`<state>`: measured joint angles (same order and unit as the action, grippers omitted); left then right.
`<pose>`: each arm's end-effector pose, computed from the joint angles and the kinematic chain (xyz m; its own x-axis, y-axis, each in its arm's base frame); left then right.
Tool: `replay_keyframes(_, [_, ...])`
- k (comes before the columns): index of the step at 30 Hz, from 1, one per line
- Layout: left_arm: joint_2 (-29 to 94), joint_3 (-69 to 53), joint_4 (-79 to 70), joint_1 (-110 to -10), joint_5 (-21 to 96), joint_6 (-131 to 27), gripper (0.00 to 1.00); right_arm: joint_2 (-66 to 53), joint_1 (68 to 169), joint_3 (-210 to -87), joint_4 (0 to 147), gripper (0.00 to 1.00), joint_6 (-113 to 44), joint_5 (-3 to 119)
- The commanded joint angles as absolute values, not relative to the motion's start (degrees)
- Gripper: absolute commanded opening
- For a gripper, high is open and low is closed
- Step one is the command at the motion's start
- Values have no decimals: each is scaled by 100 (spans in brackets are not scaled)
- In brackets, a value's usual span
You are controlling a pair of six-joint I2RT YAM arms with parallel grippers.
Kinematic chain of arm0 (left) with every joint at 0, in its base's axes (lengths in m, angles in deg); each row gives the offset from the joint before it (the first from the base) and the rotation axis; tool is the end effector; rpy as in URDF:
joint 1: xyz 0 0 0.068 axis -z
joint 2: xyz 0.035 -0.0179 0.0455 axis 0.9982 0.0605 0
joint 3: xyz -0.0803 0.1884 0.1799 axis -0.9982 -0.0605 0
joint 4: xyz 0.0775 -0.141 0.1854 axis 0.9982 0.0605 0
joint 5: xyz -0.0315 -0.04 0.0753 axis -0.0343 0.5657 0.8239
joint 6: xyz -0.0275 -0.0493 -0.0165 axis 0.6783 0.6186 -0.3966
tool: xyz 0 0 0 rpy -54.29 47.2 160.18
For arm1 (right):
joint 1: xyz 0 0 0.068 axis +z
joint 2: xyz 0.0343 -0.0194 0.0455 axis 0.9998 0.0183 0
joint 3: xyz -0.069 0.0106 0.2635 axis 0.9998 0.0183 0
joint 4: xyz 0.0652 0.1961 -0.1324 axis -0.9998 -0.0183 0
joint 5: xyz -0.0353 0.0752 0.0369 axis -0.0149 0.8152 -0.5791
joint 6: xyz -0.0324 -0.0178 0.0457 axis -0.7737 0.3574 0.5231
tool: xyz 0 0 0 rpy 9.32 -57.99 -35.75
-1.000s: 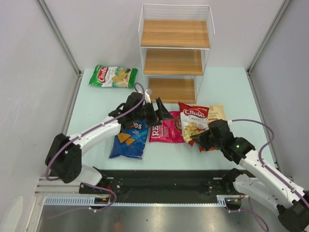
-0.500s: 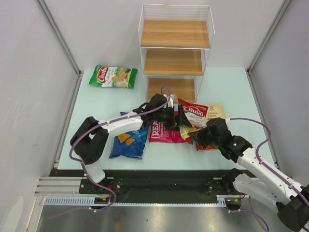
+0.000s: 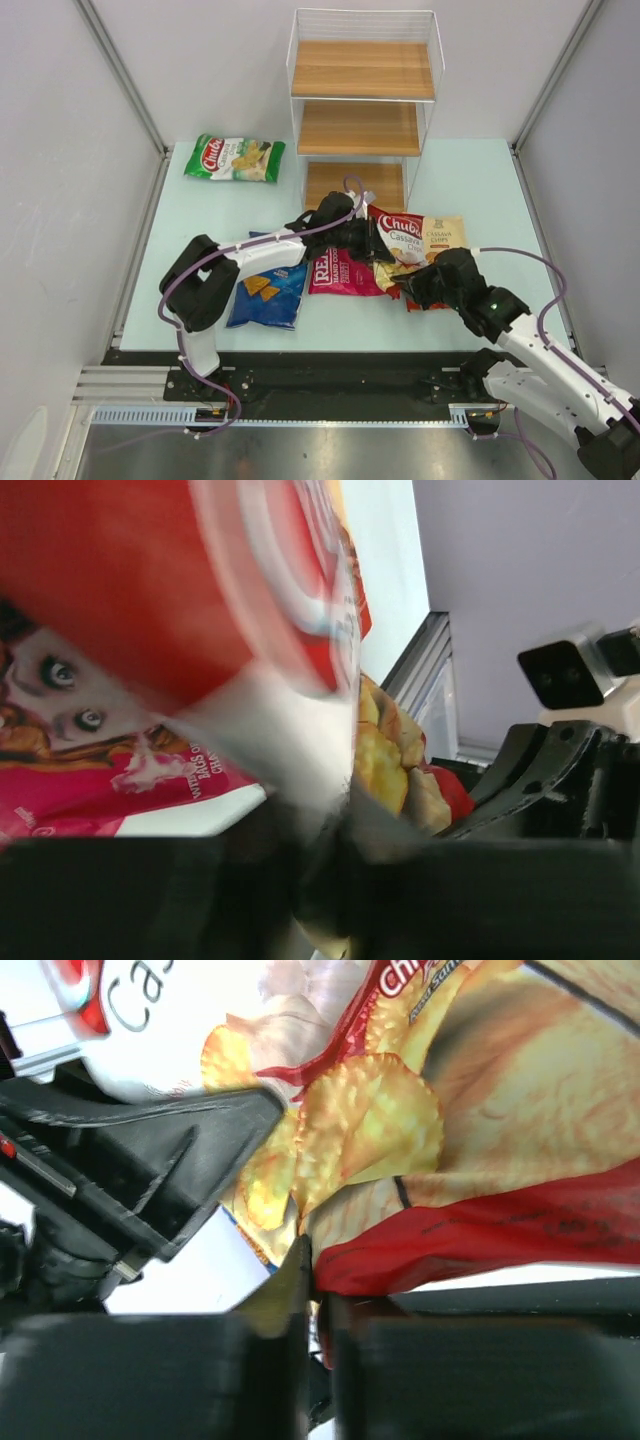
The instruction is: Place and organize the chips bags onto the shelf
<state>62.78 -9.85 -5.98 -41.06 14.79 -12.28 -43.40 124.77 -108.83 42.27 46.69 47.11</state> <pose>0.2690 -0.3045 0.2250 -0.9461 0.0122 -0.3238 0.2897 0.4791 -0.8286 0.1259 0.0880 0.2480 -0.5691 0.8202 -0.0587 0.5040 0.4044 0.7632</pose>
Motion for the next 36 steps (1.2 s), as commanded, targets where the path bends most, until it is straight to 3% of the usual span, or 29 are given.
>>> replay_keyframes(1, [6124,-1104,-1280,-4101,1299,-1126,9,-4708,12481,-10828,4112,33,4770,4754])
replay_keyframes(3, [6080,-1297,-1542,-4101,1264,-942,3,-4892,12525,-10872,3848,53,4918,4588])
replay_keyframes(5, [6062,-1386,-1702,-4101,1264,-625,0,-5042,12621,-10890,3434,65,5130,4334])
replay_keyframes(13, [6141,-1351,-1878,-4092,1264,-185,0,-5499,12982,-10469,3214,92,6008,3937])
replay_keyframes(23, [5781,-1439,-1914,-4092,1396,439,0,-5780,13114,-9897,3415,94,7028,3490])
replay_keyframes(29, [5667,-1632,-1806,-4101,1282,386,0,-6017,12922,-9546,4057,94,6844,3005])
replay_keyframes(36, [5702,-1746,-2176,-4066,537,483,0,-5852,12281,-9290,4926,94,6353,3576])
